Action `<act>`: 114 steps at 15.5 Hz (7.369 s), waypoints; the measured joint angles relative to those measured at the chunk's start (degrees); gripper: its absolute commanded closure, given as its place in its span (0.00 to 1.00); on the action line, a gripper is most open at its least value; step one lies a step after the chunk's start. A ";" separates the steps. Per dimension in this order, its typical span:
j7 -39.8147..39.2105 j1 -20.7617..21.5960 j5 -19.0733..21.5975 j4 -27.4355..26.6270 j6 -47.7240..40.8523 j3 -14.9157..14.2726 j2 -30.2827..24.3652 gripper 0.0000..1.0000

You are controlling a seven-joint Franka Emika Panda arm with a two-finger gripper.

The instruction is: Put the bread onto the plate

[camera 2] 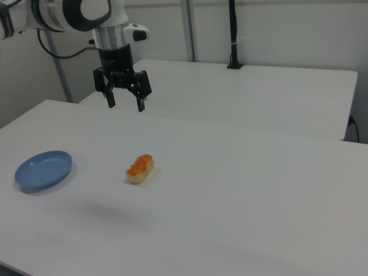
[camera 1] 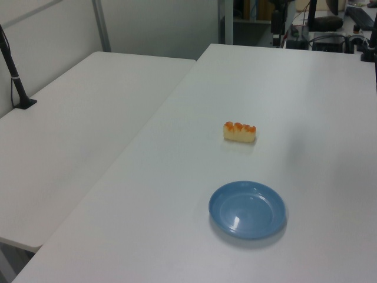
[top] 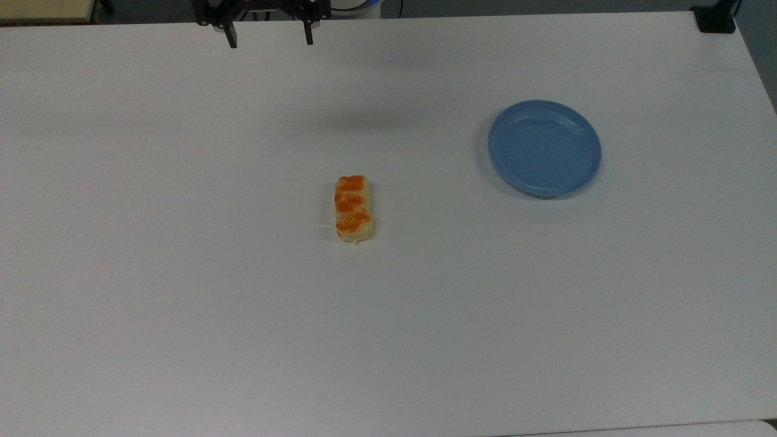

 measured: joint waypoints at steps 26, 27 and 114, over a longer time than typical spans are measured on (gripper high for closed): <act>0.02 2.74 -4.16 0.15 -2.22 0.06 0.85 0.00; 0.02 2.77 -4.23 0.17 -2.73 0.06 0.84 0.00; 41.70 14.22 -7.98 -5.64 5.22 8.08 -3.12 0.00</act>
